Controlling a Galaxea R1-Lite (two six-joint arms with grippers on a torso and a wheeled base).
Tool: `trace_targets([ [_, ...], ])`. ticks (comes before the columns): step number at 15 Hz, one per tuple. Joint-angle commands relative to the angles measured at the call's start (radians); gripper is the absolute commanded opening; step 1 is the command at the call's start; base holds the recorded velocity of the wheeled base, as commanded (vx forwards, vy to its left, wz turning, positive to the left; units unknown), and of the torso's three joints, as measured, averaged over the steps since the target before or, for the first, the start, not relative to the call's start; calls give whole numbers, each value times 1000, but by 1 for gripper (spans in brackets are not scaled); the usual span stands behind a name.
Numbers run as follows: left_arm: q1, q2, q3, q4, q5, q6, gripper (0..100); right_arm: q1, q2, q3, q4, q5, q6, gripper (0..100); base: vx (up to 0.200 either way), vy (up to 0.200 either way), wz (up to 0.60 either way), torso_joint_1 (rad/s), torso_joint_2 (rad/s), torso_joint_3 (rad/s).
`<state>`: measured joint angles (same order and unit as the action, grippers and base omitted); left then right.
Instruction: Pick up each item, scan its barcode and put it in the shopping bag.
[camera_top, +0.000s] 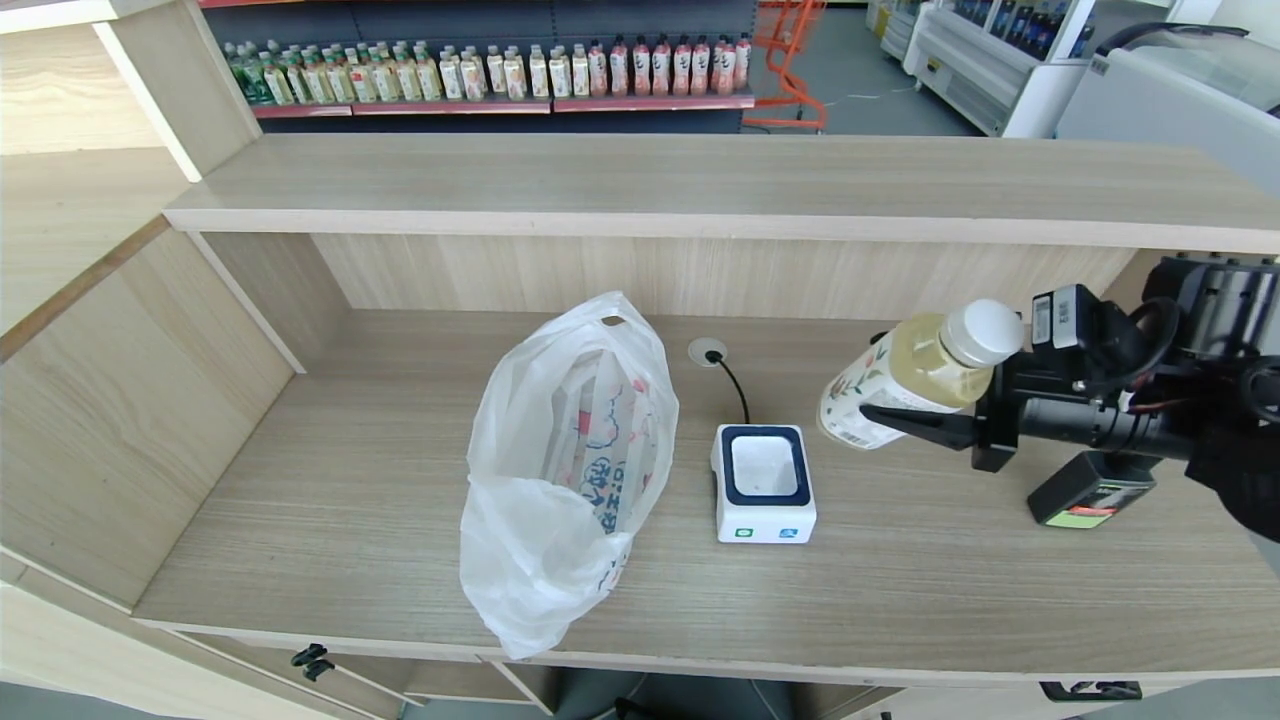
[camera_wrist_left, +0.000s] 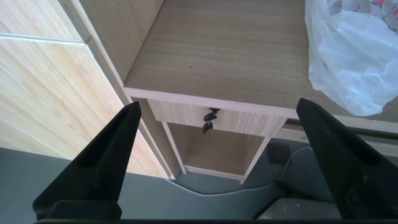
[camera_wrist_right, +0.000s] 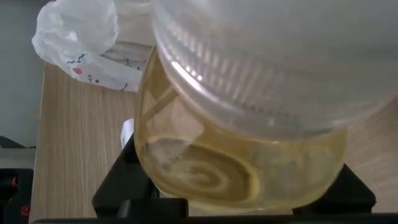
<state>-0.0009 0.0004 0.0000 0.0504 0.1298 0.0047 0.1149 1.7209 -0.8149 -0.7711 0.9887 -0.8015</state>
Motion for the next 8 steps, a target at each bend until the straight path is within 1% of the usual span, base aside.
trace_targets([
  [1, -1, 0, 0, 0, 1, 0, 100, 19, 132, -12, -62, 1, -10, 0, 0, 0, 0, 0, 0, 0],
  [4, -1, 0, 0, 0, 1, 0, 100, 35, 210, -18, -166, 8, -10, 0, 0, 0, 0, 0, 0, 0],
  [8, 1, 0, 0, 0, 1, 0, 100, 69, 260, -78, -212, 27, -13, 0, 0, 0, 0, 0, 0, 0],
])
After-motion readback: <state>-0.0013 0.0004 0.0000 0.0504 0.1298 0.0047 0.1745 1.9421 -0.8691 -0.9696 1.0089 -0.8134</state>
